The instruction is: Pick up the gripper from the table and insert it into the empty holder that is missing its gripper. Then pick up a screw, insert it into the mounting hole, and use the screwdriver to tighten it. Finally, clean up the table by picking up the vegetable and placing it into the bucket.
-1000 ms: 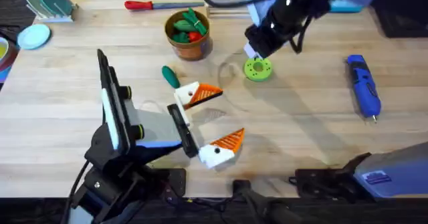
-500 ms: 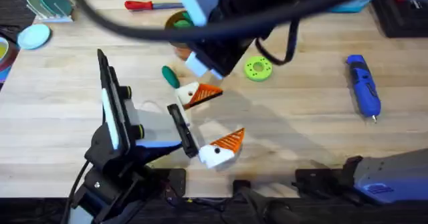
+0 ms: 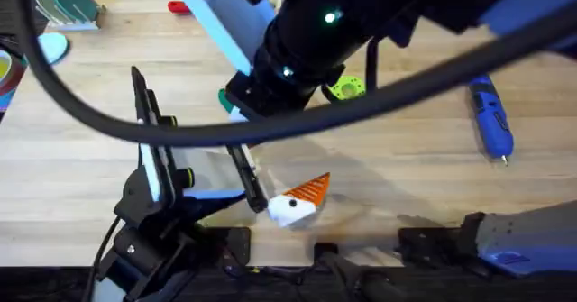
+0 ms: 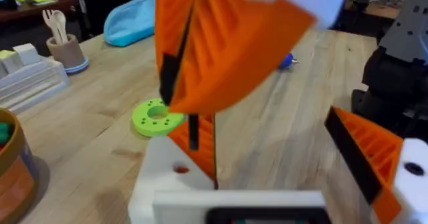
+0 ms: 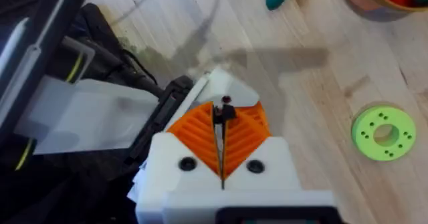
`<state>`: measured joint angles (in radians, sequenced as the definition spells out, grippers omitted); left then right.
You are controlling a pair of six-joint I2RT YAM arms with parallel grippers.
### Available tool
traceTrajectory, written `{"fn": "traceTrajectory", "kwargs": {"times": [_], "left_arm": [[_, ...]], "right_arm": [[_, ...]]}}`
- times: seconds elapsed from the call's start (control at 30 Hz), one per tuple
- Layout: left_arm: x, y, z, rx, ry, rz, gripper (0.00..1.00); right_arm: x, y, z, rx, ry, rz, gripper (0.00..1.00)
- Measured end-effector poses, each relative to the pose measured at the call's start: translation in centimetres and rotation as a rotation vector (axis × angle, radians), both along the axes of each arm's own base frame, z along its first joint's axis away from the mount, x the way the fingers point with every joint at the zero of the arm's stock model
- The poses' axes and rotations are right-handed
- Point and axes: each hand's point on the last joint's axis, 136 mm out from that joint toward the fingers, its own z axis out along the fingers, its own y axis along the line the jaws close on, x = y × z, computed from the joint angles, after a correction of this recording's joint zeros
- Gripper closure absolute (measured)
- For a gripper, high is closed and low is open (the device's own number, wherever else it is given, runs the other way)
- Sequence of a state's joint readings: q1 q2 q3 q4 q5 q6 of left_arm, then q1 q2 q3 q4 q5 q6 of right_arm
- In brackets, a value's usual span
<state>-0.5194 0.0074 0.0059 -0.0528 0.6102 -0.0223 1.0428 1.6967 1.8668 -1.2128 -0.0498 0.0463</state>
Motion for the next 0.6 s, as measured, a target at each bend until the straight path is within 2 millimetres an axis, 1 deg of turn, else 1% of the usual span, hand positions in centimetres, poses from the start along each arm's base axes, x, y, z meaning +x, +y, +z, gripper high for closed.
{"fn": "traceTrajectory", "kwargs": {"times": [0.2,0.6], "left_arm": [[0.0,0.0,0.0,0.0,0.0,0.0,0.008],[0.0,0.0,0.0,0.0,0.0,0.0,0.008]], "right_arm": [[0.0,0.0,-1.1,-0.033,0.02,-0.002,0.995],[0.0,0.1,-1.3,-0.039,0.021,0.003,0.995]]}}
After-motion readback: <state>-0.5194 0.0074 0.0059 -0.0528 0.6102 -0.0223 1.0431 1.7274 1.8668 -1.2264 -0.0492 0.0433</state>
